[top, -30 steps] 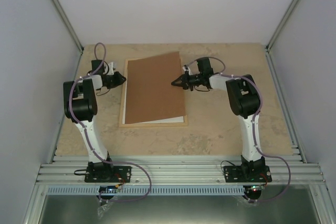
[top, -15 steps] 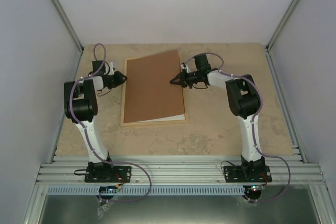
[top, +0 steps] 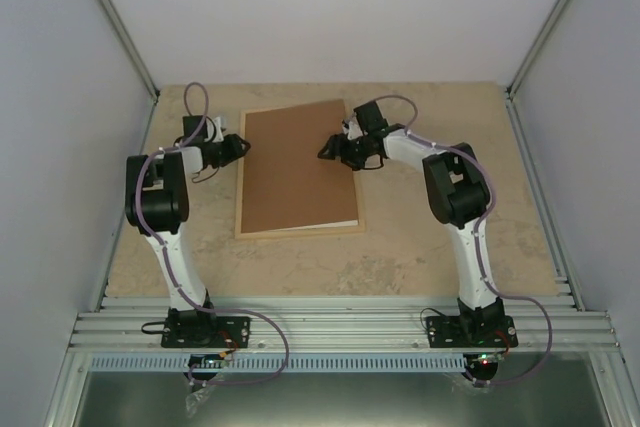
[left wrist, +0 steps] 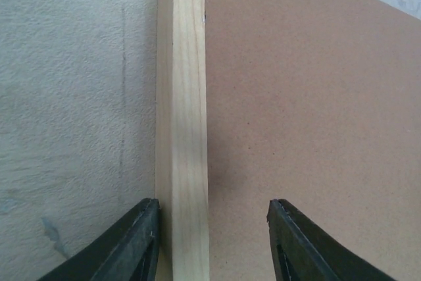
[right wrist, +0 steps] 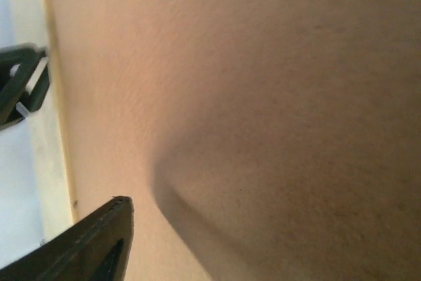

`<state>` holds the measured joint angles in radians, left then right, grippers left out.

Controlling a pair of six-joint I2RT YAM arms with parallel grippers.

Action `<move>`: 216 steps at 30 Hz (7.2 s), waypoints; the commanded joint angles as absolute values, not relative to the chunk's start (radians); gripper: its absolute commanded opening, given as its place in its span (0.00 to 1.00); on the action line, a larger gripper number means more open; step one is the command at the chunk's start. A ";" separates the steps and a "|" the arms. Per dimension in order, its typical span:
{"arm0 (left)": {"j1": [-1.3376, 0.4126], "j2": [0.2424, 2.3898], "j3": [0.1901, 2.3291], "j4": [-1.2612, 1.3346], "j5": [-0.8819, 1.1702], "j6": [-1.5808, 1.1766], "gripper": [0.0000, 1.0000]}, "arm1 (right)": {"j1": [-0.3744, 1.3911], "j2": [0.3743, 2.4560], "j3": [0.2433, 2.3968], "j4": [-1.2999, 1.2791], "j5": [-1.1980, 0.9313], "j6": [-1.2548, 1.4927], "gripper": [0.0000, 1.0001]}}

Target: Put the photo into the frame

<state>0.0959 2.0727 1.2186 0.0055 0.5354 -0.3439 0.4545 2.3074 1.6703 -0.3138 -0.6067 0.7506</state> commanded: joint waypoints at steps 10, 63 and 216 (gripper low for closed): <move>0.041 2.116 1.168 -0.134 0.580 -0.367 0.48 | 0.499 2.320 1.778 -0.537 -0.306 0.708 0.98; 0.042 2.124 1.179 -0.140 0.587 -0.358 0.46 | 0.378 2.224 1.768 -0.628 -0.552 0.535 0.96; -0.256 2.002 1.154 -0.735 -0.040 -0.060 0.90 | 0.657 2.140 1.325 -0.428 -0.367 -0.580 0.81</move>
